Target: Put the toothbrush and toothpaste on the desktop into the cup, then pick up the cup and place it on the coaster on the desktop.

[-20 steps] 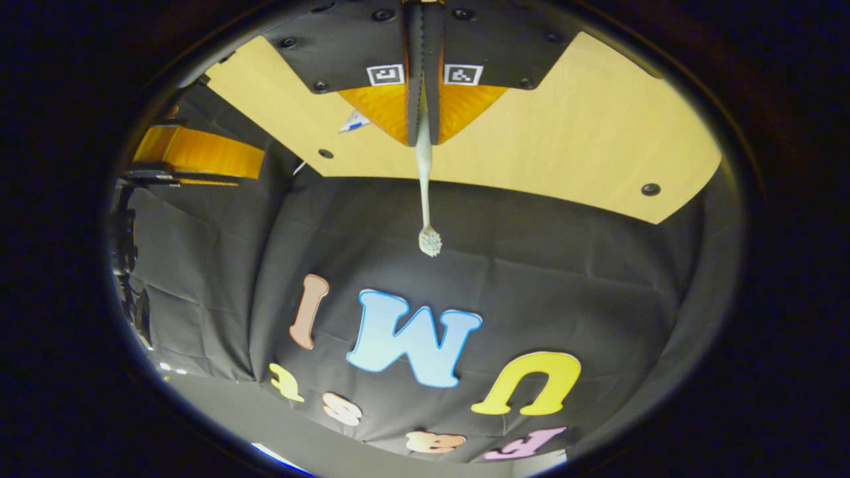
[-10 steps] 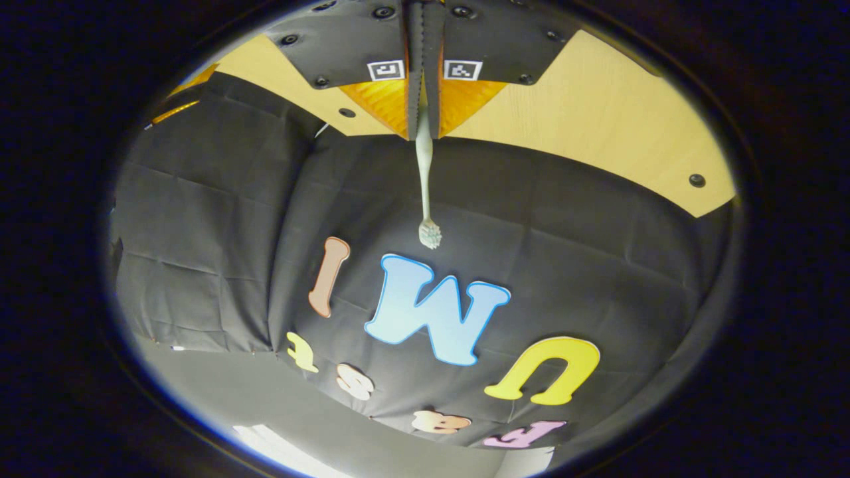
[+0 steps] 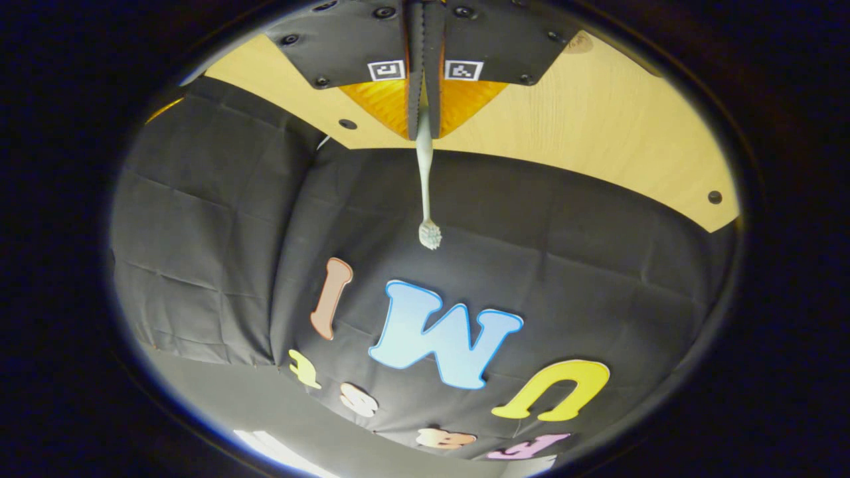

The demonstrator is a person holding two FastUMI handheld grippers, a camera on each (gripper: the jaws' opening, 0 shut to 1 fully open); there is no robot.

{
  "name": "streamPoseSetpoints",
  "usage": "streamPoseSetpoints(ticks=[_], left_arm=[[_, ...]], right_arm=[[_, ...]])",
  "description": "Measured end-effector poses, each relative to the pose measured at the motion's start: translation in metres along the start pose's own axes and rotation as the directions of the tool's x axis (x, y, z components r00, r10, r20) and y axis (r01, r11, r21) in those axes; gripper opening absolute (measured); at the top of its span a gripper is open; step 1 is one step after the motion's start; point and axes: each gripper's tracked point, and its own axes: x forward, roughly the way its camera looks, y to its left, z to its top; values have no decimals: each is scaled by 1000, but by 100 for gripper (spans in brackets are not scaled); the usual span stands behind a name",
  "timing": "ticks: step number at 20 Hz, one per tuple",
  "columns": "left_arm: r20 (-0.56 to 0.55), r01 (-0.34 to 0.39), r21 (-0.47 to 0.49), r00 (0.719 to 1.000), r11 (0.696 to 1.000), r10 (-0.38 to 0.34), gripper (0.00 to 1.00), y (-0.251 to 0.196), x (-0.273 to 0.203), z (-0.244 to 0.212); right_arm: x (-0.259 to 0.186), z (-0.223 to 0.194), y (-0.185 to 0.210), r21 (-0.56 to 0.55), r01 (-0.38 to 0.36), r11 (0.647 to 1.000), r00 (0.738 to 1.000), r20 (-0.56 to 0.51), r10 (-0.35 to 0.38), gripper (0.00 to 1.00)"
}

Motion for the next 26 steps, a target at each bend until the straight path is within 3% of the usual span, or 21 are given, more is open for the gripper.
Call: streamPoseSetpoints(ticks=[7,13,14,15,16,17,18,19,22,26], left_arm=[[-46,16,25,999,1000,-15,13,-6,-7,-9],[-81,-22,37,996,999,25,28,2,-21,-11],[-88,-29,37,996,999,32,35,4,-26,-11],[-94,-41,37,995,998,44,32,7,-29,-11],[-101,-50,37,993,998,54,58,10,-35,-10],[-105,-63,40,992,997,67,64,12,-40,-8],[-104,-77,43,991,996,82,58,15,-45,-7],[-99,-87,43,991,995,91,63,17,-51,-2],[-73,-113,55,990,992,117,90,21,-67,12],[-49,-147,89,987,985,151,92,23,-85,28]], right_arm=[[-1,3,3,-20,-7,1000,1000,14,7,87],[2,7,7,-43,-36,998,999,14,36,87],[3,7,8,-52,-42,998,999,17,43,87],[3,8,10,-62,-48,997,999,14,49,87],[5,8,11,-72,-52,996,999,11,53,87],[7,8,12,-80,-59,995,998,6,59,87],[8,7,14,-87,-67,994,998,-3,67,87],[10,7,15,-95,-77,993,997,-13,76,87],[19,2,19,-116,-90,989,995,-54,84,86],[43,-10,29,-157,-98,983,987,-139,76,87]])
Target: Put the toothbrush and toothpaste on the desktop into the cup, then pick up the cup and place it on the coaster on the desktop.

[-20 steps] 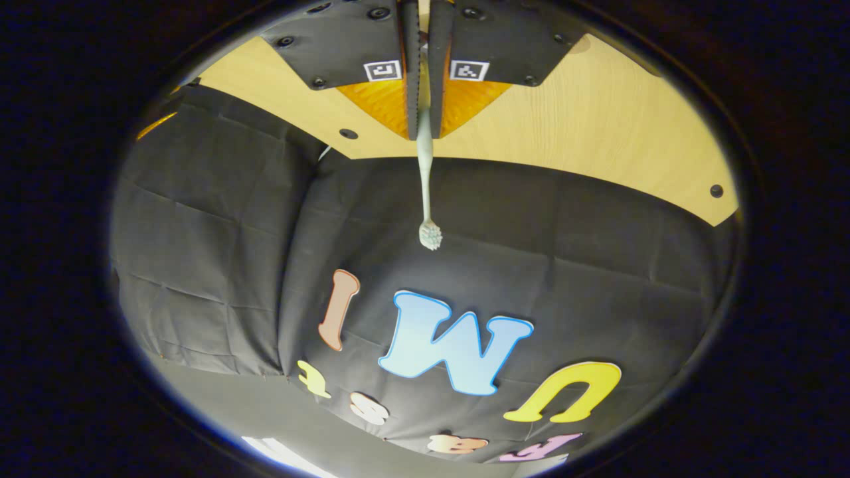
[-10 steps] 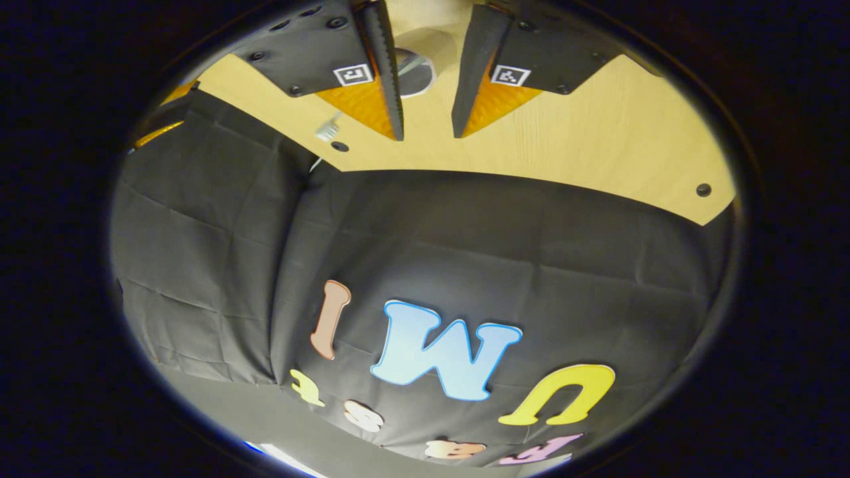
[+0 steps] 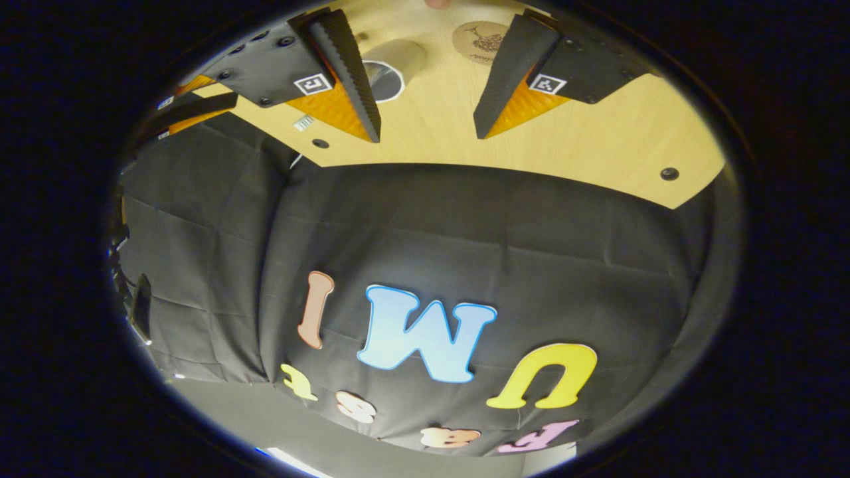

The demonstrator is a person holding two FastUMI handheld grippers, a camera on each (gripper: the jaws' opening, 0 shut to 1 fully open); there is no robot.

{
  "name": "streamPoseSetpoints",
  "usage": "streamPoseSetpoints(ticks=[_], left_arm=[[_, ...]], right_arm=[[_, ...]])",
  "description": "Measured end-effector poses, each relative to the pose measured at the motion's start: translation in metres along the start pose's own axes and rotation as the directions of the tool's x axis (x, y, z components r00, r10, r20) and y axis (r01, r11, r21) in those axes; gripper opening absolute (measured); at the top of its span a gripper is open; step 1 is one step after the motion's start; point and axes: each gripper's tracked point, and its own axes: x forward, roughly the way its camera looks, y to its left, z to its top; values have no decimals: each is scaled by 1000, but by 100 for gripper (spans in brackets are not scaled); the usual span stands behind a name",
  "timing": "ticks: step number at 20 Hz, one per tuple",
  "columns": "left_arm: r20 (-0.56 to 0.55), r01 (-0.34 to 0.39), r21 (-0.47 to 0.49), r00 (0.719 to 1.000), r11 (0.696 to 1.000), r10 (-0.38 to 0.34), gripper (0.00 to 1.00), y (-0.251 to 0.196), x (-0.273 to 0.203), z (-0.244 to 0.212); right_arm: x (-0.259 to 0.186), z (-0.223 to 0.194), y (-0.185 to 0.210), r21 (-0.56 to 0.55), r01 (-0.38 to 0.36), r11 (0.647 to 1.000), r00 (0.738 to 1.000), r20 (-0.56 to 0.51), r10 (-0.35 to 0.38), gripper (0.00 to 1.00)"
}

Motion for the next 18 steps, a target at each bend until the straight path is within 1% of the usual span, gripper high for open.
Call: streamPoseSetpoints(ticks=[3,4,6,7,8,10,11,12,15,16,18], left_arm=[[22,-24,21,999,999,23,92,4,-16,12],[25,-35,34,999,999,34,97,6,-21,15],[34,-46,48,998,998,45,99,10,-30,21],[38,-56,51,998,997,54,96,12,-35,24],[38,-63,53,997,997,61,99,15,-38,24],[32,-78,54,997,995,77,97,18,-46,24],[29,-86,53,996,995,84,96,20,-49,25],[26,-93,49,995,994,92,99,22,-54,24],[14,-120,32,993,992,119,98,31,-69,23],[9,-129,23,992,991,128,99,35,-74,21],[-4,-148,-1,989,989,148,98,42,-86,15]], right_arm=[[18,-4,6,-21,-11,1000,997,-77,10,87],[22,-6,7,-27,-15,1000,994,-105,12,87],[36,-8,10,-36,-25,999,989,-148,19,87],[42,-9,12,-42,-28,999,986,-167,20,87],[47,-10,11,-50,-29,998,982,-185,19,87],[56,-14,12,-72,-29,997,975,-222,12,87],[61,-16,12,-85,-30,996,971,-239,9,87],[66,-18,12,-101,-29,994,966,-258,2,87],[82,-21,13,-154,-32,988,953,-303,-16,87],[86,-25,14,-169,-36,985,948,-319,-20,87],[93,-29,17,-186,-48,981,933,-359,-22,87]])
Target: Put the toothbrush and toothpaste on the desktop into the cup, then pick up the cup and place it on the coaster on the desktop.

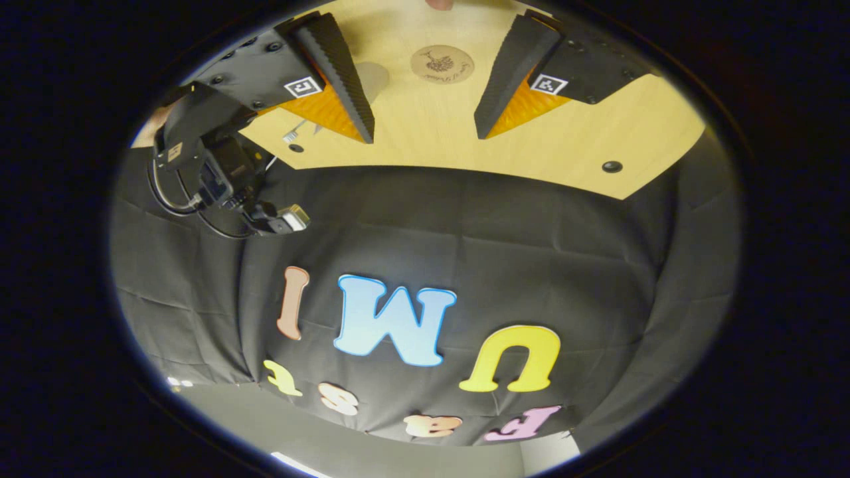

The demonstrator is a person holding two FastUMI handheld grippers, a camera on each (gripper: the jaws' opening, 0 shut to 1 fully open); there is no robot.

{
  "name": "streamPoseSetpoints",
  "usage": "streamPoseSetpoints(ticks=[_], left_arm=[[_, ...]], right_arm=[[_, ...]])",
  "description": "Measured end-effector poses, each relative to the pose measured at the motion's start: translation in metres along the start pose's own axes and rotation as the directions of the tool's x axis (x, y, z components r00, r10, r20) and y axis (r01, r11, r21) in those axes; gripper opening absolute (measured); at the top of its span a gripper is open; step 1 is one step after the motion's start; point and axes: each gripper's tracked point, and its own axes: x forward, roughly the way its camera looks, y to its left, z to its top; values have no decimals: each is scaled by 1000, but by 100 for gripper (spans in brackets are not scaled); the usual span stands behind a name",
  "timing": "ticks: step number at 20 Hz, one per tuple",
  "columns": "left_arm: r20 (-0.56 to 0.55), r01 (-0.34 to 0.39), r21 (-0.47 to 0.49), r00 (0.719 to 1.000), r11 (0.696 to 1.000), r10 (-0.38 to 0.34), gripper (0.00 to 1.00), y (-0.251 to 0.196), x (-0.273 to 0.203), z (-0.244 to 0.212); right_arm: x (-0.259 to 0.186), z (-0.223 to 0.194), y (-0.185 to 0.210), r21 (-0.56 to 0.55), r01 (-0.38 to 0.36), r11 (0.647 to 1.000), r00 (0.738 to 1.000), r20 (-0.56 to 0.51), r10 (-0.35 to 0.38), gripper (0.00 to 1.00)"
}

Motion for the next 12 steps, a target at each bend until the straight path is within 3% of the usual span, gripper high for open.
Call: streamPoseSetpoints(ticks=[5,12], left_arm=[[-16,-50,-20,999,999,50,98,22,-21,-5],[-19,-62,-18,998,998,61,97,30,-33,-7]], right_arm=[[18,0,7,-35,-20,999,997,-80,17,87],[38,-5,14,-38,-55,998,987,-155,48,84]])
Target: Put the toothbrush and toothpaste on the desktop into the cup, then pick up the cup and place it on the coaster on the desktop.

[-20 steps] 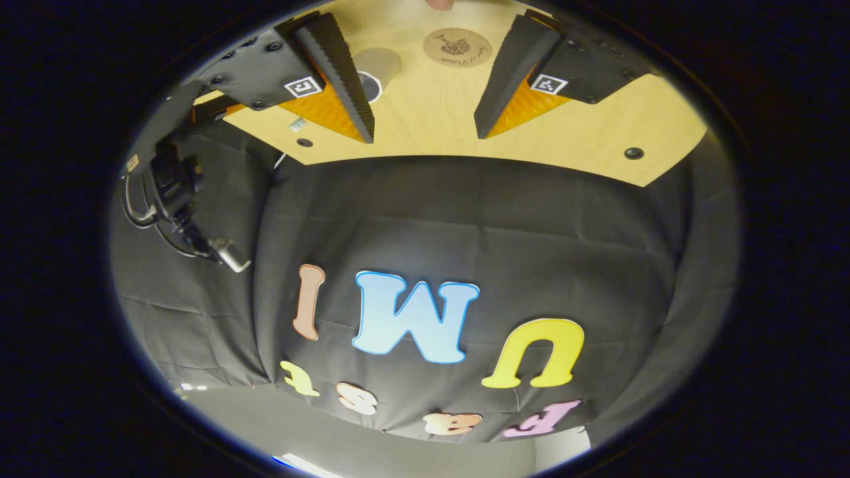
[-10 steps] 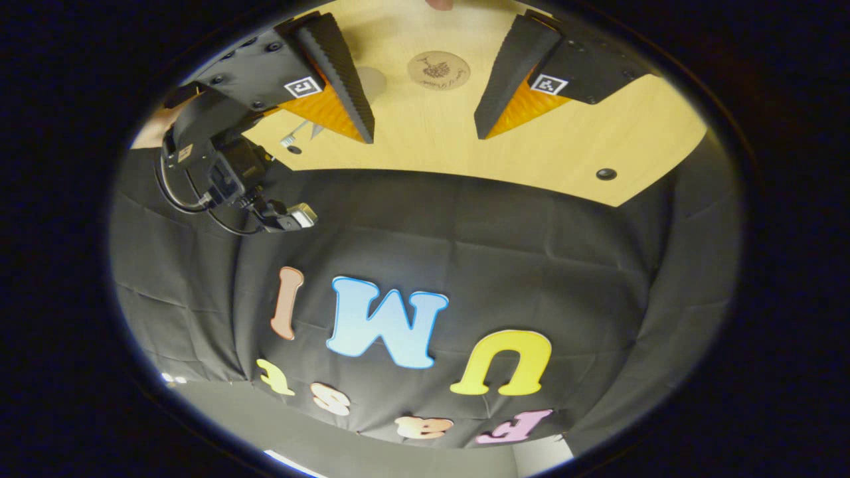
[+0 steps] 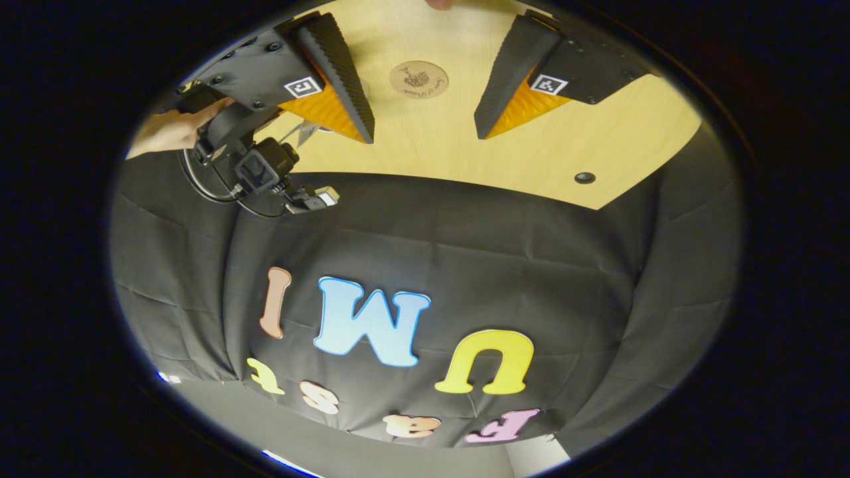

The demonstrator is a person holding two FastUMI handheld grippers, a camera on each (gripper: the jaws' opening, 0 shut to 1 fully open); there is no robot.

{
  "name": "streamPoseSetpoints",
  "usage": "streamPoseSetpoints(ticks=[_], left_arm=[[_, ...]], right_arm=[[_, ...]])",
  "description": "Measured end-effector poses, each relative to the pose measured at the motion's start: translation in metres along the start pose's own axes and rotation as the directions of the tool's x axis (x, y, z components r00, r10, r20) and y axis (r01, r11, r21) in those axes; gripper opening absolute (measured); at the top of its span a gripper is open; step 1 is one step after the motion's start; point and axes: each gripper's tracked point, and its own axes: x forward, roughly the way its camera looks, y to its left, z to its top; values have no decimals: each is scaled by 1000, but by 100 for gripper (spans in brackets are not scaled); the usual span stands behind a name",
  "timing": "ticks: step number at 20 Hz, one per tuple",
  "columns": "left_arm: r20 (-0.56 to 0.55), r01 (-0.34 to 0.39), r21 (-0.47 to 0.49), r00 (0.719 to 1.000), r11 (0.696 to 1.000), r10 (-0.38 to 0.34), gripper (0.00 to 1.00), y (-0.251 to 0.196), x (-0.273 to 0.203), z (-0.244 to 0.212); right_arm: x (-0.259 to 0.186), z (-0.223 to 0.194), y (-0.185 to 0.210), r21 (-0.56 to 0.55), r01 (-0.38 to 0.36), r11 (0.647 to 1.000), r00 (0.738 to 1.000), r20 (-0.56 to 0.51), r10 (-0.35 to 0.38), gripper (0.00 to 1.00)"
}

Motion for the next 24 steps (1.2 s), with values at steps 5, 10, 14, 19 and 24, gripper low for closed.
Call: streamPoseSetpoints(ticks=[5,10,14,19,24], left_arm=[[-22,-6,-30,1000,1000,6,97,3,-2,-8],[-24,-18,-32,1000,999,18,97,8,-4,-11],[-26,-25,-34,999,999,24,98,8,-5,-11],[-10,-29,-19,1000,999,29,98,11,-10,-6],[-2,-44,-31,999,999,44,98,18,-23,-9]], right_arm=[[8,-2,2,26,-22,999,999,-26,22,68],[8,-1,-1,82,-38,996,998,-36,41,35],[7,0,0,98,-59,993,998,-26,62,28],[4,0,3,111,-61,992,998,-2,62,25],[-8,7,16,81,-68,994,997,33,66,29]])
